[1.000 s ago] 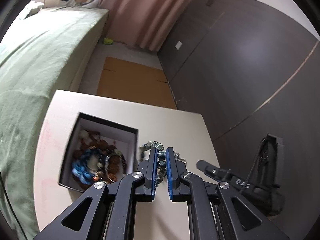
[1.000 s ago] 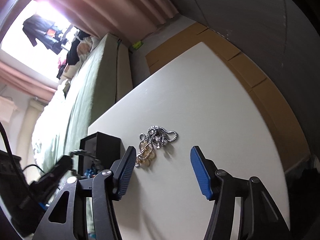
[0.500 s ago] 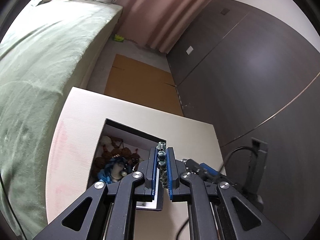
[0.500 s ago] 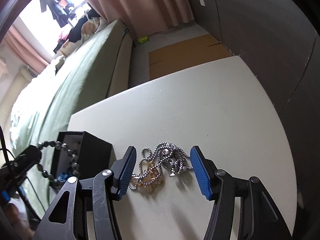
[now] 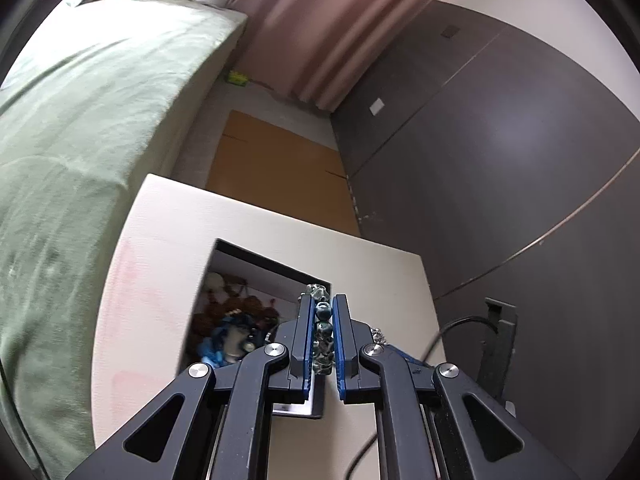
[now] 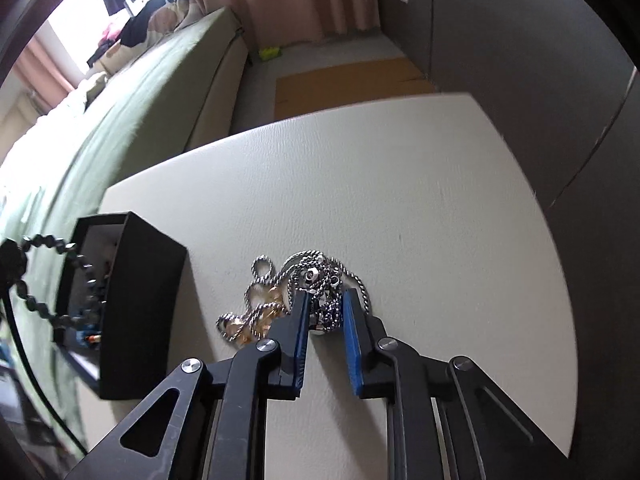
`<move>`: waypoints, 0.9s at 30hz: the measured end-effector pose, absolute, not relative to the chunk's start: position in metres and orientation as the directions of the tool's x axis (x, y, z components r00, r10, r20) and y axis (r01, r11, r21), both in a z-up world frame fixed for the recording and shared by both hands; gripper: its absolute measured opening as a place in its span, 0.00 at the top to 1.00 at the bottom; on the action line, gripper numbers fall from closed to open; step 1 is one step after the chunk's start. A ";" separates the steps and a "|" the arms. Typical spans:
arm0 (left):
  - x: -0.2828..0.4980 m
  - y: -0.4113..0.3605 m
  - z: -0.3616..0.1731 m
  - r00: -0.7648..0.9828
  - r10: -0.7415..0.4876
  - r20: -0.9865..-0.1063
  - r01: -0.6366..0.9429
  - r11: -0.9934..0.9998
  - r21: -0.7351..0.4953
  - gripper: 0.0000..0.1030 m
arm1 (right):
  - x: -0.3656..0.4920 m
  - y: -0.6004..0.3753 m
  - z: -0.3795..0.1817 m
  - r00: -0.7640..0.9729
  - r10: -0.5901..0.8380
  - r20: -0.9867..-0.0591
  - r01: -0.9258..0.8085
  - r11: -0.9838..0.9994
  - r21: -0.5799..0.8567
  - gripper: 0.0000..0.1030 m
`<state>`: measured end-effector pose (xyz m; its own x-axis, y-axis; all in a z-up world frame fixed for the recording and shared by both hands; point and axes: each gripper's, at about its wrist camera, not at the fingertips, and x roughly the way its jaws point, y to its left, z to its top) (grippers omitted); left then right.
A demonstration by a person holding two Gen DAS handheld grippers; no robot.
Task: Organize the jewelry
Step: 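Release the grey bracelet into the black box with the left tool while the right tool grasps the silver chains, then lower the silver chains into the black box and open the right tool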
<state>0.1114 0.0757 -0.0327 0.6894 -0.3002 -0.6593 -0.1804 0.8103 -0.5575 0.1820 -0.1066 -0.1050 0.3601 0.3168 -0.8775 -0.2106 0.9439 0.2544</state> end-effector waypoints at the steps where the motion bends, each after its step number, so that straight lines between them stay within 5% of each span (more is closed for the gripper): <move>1: 0.113 0.074 -0.033 0.685 -0.300 -0.664 -0.182 0.812 -0.554 0.92 | 0.181 -0.112 -0.105 0.354 0.348 -0.868 -0.200 0.935 0.293 0.90; 8: 0.121 0.076 -0.052 0.600 -0.297 -0.743 -0.258 0.808 -0.530 0.88 | 0.165 -0.142 -0.090 0.366 0.470 -0.803 -0.169 0.882 0.439 0.90; 10: 0.117 0.078 -0.051 0.602 -0.290 -0.744 -0.266 0.806 -0.530 0.73 | 0.159 -0.143 -0.086 0.376 0.496 -0.783 -0.174 0.867 0.467 0.90; 12: 0.111 0.082 -0.046 0.622 -0.258 -0.739 -0.275 0.812 -0.515 0.41 | 0.161 -0.142 -0.081 0.385 0.520 -0.762 -0.181 0.852 0.491 0.90; 14: 0.103 0.085 -0.039 0.651 -0.235 -0.722 -0.272 0.815 -0.511 0.34 | 0.163 -0.139 -0.073 0.399 0.539 -0.741 -0.193 0.840 0.507 0.90; 27: 0.082 0.113 -0.021 0.690 -0.247 -0.680 -0.277 0.778 -0.563 0.34 | 0.143 -0.117 -0.007 0.497 0.588 -0.638 -0.307 0.807 0.504 0.91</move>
